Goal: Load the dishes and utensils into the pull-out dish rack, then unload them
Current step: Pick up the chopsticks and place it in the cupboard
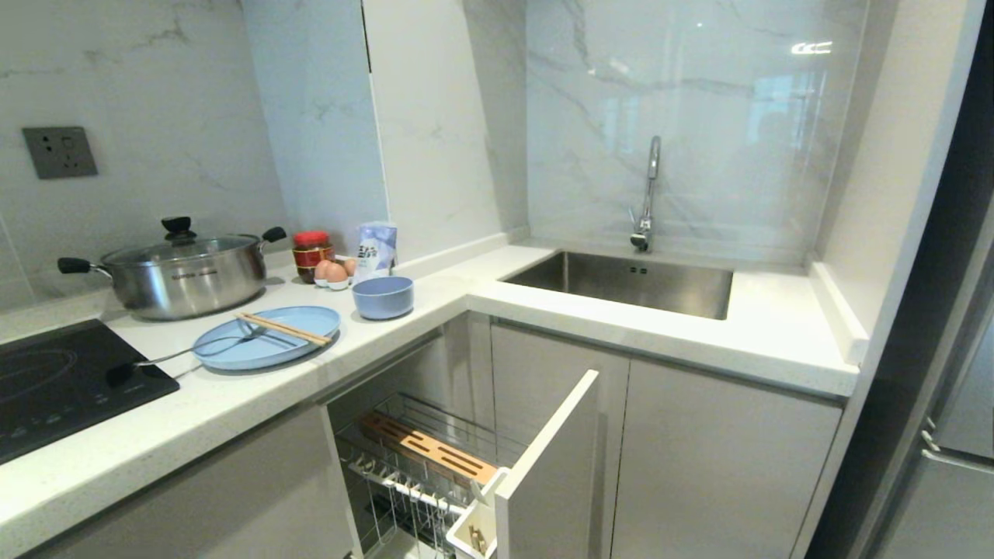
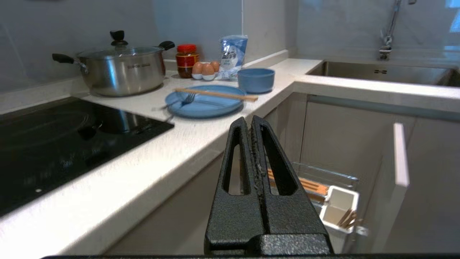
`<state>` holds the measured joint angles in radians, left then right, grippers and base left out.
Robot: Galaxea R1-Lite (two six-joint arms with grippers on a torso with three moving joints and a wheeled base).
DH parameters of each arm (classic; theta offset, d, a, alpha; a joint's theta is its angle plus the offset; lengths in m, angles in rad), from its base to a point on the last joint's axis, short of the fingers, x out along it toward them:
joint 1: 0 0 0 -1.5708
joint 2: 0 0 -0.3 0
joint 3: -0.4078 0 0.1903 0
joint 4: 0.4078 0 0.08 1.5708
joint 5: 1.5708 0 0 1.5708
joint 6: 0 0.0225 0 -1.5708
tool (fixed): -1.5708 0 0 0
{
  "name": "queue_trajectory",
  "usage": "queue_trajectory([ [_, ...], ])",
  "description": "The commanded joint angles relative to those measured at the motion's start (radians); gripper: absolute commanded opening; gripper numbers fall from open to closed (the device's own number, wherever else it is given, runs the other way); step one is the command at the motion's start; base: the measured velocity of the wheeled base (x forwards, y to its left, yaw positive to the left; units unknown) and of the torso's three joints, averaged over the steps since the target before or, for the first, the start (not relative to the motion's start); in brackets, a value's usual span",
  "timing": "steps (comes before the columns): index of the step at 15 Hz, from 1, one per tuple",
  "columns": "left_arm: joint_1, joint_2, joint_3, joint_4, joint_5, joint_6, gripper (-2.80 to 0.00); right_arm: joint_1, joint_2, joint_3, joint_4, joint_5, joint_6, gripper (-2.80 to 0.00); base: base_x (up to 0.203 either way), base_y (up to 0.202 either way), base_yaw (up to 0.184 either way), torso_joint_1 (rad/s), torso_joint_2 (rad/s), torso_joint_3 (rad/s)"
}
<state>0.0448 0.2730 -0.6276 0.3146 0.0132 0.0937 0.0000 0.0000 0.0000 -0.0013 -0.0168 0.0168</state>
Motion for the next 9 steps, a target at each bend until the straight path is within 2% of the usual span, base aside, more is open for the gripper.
queue_trajectory([
  [1, -0.018, -0.201, 0.117, -0.007, 0.009, 0.003, -2.8, 0.0, 0.0, 0.001, 0.0, 0.0, 0.0, -2.8, 0.0, 0.0, 0.0, 0.0, 0.0, 0.0],
  [3, -0.031, -0.276, 0.255, -0.06, 0.035, -0.014, -2.8, 0.0, 0.0, 0.001, 0.0, 0.0, 0.0, -2.8, 0.0, 0.0, 0.0, 0.0, 0.0, 0.0],
  [5, -0.035, -0.273, 0.381, -0.153, 0.048, -0.014, -2.8, 0.0, 0.0, 0.002, 0.0, 0.0, 0.0, -2.8, 0.0, 0.0, 0.0, 0.0, 0.0, 0.0],
  [8, -0.037, -0.272, 0.609, -0.377, 0.058, 0.012, -2.8, 0.0, 0.0, 0.0, 0.0, 0.0, 0.0, -2.8, 0.0, 0.0, 0.0, 0.0, 0.0, 0.0],
  [9, -0.037, -0.272, 0.651, -0.459, 0.056, 0.014, -2.8, 0.0, 0.0, 0.0, 0.0, 0.0, 0.0, -2.8, 0.0, 0.0, 0.0, 0.0, 0.0, 0.0],
])
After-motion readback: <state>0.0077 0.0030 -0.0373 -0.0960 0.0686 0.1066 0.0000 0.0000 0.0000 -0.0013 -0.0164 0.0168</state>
